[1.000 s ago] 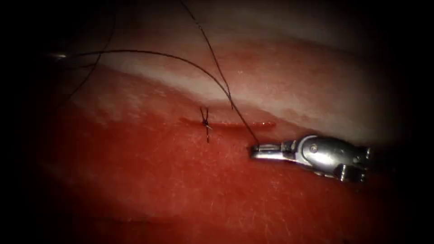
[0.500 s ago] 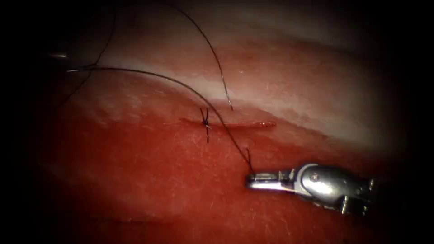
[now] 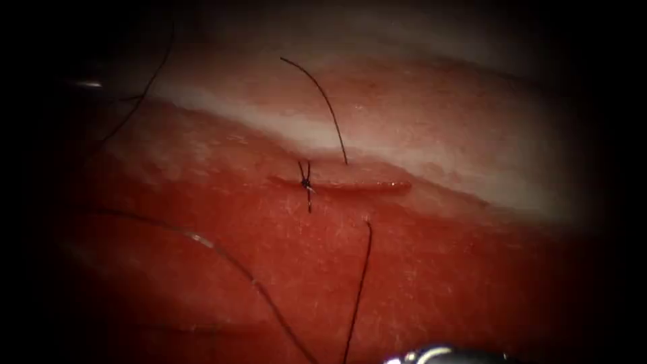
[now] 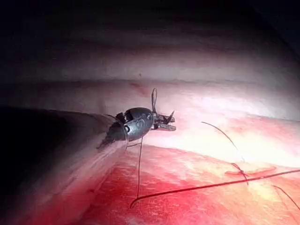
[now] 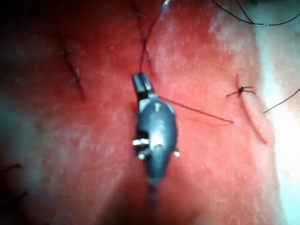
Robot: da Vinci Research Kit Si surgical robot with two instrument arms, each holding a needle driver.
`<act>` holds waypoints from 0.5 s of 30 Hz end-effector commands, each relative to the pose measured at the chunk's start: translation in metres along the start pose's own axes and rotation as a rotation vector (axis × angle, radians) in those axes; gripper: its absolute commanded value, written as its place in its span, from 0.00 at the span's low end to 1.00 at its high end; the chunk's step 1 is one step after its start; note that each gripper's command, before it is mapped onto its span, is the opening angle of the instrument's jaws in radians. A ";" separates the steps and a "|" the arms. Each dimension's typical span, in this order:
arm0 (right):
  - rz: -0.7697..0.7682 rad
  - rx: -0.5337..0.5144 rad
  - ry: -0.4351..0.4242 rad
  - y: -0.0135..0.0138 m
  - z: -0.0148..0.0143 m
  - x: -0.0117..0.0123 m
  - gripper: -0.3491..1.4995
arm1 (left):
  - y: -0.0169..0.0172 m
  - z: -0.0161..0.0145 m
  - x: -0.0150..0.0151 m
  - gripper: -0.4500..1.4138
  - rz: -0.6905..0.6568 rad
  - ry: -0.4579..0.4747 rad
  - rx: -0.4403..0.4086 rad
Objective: Wound Closure
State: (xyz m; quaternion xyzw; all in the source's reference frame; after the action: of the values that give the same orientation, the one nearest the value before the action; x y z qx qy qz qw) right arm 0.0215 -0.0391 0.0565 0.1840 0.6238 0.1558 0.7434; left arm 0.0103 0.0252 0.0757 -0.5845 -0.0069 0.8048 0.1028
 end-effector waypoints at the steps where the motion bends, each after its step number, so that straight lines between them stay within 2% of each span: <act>1: 0.000 0.002 0.003 -0.0003 0.0009 -0.0004 0.00 | -0.0006 0.0005 -0.0003 0.00 0.003 0.001 0.001; 2: -0.009 -0.012 0.026 0.0005 0.0008 -0.0008 0.80 | -0.0005 0.0007 -0.0004 0.00 0.004 0.001 -0.002; 3: -0.009 -0.012 0.026 0.0005 0.0008 -0.0008 0.80 | -0.0005 0.0007 -0.0004 0.00 0.004 0.001 -0.002; 4: -0.006 -0.029 0.058 0.0012 0.0006 -0.0011 0.93 | -0.0004 0.0009 -0.0005 0.00 -0.001 0.000 -0.004; 5: -0.009 -0.043 0.089 0.0020 -0.0001 -0.0016 0.96 | -0.0003 0.0014 -0.0007 0.00 -0.004 -0.002 -0.007; 9: -0.130 -0.055 0.081 0.0042 -0.0034 -0.0026 0.94 | 0.0000 0.0027 -0.0013 0.00 -0.009 -0.006 -0.020; 10: -0.130 -0.055 0.081 0.0042 -0.0034 -0.0026 0.94 | 0.0000 0.0027 -0.0013 0.00 -0.009 -0.006 -0.020; 14: -0.161 -0.044 0.050 0.0063 -0.0073 -0.0033 0.93 | 0.0003 0.0038 -0.0022 0.00 -0.013 -0.015 -0.026; 15: -0.150 -0.038 0.037 0.0079 -0.0099 -0.0038 0.89 | 0.0006 0.0048 -0.0028 0.00 -0.025 -0.017 -0.034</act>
State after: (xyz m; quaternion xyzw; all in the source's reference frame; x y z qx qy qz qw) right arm 0.0122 -0.0338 0.0608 0.1184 0.6501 0.1124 0.7421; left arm 0.0070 0.0242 0.0791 -0.5780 -0.0280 0.8091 0.1026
